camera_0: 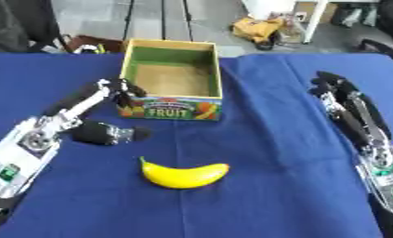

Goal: Pick up objects on the table and place them in the box.

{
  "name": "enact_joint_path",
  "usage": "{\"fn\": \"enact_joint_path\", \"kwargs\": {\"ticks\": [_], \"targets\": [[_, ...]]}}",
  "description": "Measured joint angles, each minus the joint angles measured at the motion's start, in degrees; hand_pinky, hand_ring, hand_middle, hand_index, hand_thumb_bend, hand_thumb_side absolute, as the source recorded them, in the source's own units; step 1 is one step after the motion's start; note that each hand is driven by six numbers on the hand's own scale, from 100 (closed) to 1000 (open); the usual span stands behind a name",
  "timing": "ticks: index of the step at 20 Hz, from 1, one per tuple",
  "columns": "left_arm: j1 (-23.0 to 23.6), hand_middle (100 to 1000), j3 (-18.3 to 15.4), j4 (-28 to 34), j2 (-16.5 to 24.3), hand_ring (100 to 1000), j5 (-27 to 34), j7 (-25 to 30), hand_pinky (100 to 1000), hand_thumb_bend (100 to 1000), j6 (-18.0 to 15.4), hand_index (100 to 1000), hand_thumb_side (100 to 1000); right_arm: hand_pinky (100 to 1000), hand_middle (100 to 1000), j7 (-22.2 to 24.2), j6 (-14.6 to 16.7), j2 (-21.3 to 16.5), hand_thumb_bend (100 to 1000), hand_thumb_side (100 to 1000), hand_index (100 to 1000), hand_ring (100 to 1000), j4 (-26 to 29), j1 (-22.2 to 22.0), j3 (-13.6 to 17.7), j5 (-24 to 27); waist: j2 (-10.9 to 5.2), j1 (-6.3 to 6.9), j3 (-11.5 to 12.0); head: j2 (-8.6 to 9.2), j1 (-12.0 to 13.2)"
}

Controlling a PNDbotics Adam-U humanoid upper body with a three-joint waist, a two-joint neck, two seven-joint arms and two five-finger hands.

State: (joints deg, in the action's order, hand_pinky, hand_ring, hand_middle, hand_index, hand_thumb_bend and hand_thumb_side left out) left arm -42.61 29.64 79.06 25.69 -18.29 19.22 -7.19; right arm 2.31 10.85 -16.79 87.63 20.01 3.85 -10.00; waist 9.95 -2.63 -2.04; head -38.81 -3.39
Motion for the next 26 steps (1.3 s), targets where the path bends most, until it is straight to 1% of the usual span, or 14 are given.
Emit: {"fn": "enact_joint_path", "kwargs": {"ticks": [2,4,6,8,9,11,13,17,21,26], "targets": [[-1.57,724,1.61,-2.7,-1.82,686,-2.03,2.0,713,913,-0.66,806,640,839,773,0.06,0.06,-0.06,100,720,887,761,0.08,0.24,-0.01,0.13,-0.06,0.0,-0.5,-0.07,0.34],[-2.53,721,2.28,-4.87,-3.4,686,-4.06,4.06,714,916,-1.51,803,628,839,773,0.1,0.1,-0.12,100,720,887,761,0.19,0.39,-0.03,0.28,-0.06,0.02,-1.01,-0.35,0.55],[-3.13,713,2.27,-6.38,-4.59,684,-6.17,6.14,713,911,-2.42,798,610,839,773,0.13,0.14,-0.29,100,721,887,761,0.33,0.62,-0.04,0.48,-0.07,0.02,-1.32,-0.41,0.7],[-3.32,695,2.1,-7.37,-5.41,672,-8.21,8.22,709,932,-3.24,794,580,839,773,0.18,0.18,-0.48,100,724,887,761,0.35,0.7,-0.06,0.55,-0.07,0.02,-1.67,-0.42,0.76],[-3.32,688,1.83,-7.69,-5.7,665,-9.25,9.22,706,921,-3.62,793,577,839,773,0.18,0.19,-0.49,100,721,887,761,0.35,0.7,-0.08,0.57,-0.08,0.02,-1.82,-0.42,0.76],[-3.31,665,1.31,-7.88,-6.03,653,-11.25,10.97,696,907,-4.38,789,543,839,774,0.18,0.19,-0.5,100,722,887,761,0.35,0.7,-0.08,0.58,-0.08,0.02,-1.86,-0.42,0.76],[-3.28,659,0.98,-7.86,-6.06,654,-13.35,12.19,691,921,-5.04,787,526,840,774,0.17,0.2,-0.5,100,722,887,762,0.35,0.7,-0.08,0.58,-0.08,0.02,-1.87,-0.42,0.76],[-3.04,648,0.8,-7.62,-6.09,645,-17.66,13.0,679,938,-5.87,785,496,840,774,0.17,0.2,-0.5,100,724,888,762,0.35,0.67,-0.06,0.58,-0.08,0.0,-1.87,-0.42,0.74],[-2.44,636,0.81,-7.61,-6.64,635,-21.91,12.24,670,934,-6.63,783,489,840,774,0.17,0.2,-0.5,100,724,888,762,0.35,0.66,-0.06,0.58,-0.09,-0.05,-1.89,-0.42,0.72],[-1.76,618,0.83,-7.4,-7.4,619,-27.32,10.78,657,885,-7.71,773,473,841,774,0.18,0.21,-0.5,100,725,888,763,0.35,0.63,-0.04,0.58,-0.09,-0.11,-1.87,-0.42,0.72]]}}
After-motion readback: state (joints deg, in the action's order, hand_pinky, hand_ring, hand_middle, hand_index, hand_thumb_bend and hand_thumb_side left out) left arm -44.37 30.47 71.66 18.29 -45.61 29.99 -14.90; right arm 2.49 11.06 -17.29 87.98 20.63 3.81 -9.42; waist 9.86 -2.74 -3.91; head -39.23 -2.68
